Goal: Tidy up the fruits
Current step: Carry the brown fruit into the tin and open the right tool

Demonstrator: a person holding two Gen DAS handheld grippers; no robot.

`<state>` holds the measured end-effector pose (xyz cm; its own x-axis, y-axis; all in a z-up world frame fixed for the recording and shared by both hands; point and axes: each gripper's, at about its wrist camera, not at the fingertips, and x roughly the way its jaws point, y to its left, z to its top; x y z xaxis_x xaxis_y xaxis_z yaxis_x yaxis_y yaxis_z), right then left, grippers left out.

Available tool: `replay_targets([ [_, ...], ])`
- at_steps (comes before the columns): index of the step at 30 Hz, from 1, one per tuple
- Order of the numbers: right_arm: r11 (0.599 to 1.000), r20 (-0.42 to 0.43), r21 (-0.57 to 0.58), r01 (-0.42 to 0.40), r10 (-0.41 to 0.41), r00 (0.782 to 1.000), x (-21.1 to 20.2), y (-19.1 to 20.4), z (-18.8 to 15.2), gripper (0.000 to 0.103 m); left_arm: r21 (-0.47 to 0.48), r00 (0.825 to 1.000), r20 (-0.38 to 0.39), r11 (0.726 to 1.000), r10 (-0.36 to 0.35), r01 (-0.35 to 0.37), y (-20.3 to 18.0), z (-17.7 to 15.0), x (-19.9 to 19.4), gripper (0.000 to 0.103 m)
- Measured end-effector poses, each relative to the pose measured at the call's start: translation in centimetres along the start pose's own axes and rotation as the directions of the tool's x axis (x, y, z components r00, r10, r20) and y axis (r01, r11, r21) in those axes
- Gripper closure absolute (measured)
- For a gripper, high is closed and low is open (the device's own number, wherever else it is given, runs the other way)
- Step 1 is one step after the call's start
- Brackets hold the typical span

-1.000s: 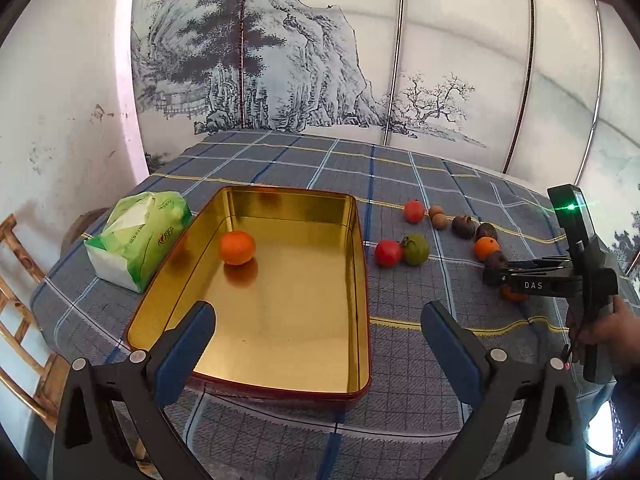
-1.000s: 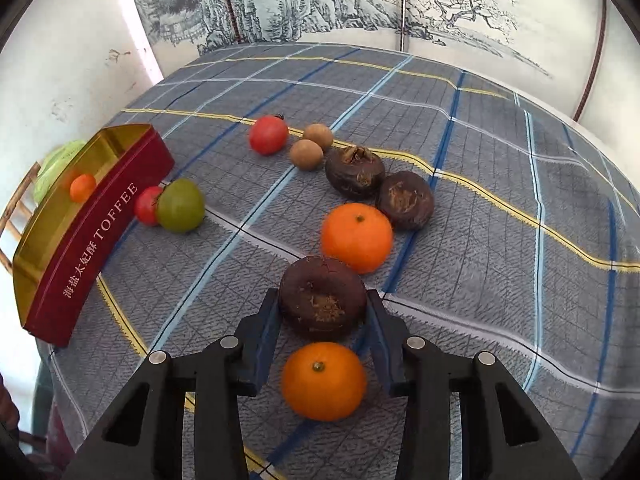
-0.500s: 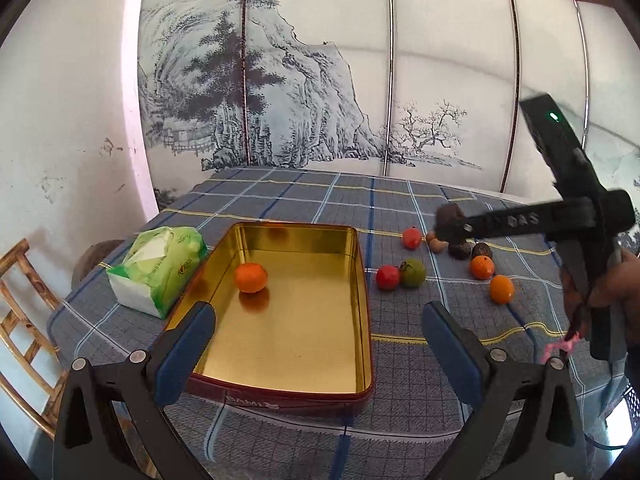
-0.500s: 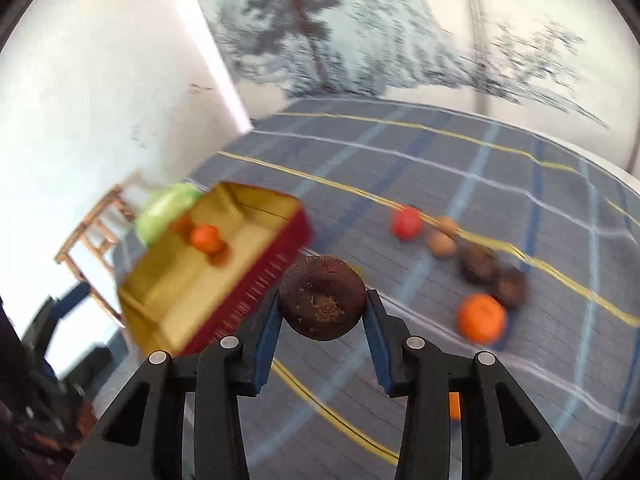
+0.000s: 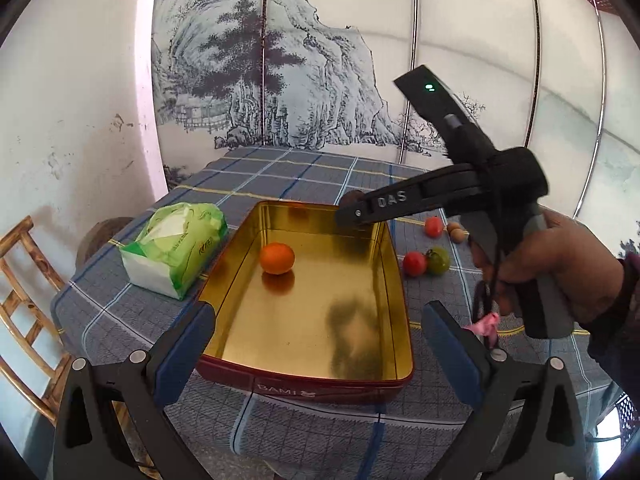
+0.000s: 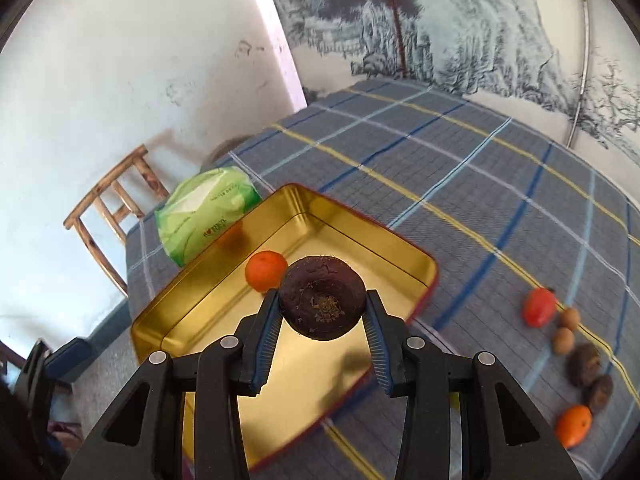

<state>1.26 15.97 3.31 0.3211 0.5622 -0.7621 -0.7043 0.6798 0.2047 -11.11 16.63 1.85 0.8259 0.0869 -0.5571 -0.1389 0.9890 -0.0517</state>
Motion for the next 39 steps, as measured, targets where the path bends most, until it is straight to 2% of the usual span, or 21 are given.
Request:
replay_targets([
  [3,1.000,-0.026,0.000,0.019,-0.019,0.999,1.7,-0.1,0.8,0.061,0.016,0.999,-0.031,0.999,0.044,-0.044,0.1,-0.2,0.5,0.001],
  [11,0.999,-0.073,0.029,0.043,-0.041,0.996,5.0,-0.5,1.8,0.061,0.018,0.997,-0.048,0.998,0.056,-0.055,0.9,-0.5,0.8,0.001],
  [28,0.996,-0.090,0.014,0.093,-0.092,0.992,7.1,0.6,3.4,0.061,0.005,0.990,-0.127,0.998,0.061,-0.061,1.4,-1.3,2.1,0.001],
  [39,0.996,-0.061,0.040,0.075,-0.072,0.995,7.4,0.8,4.2,0.060,0.013,0.986,-0.154,0.998,0.066,-0.065,0.9,-1.5,2.5,0.001],
])
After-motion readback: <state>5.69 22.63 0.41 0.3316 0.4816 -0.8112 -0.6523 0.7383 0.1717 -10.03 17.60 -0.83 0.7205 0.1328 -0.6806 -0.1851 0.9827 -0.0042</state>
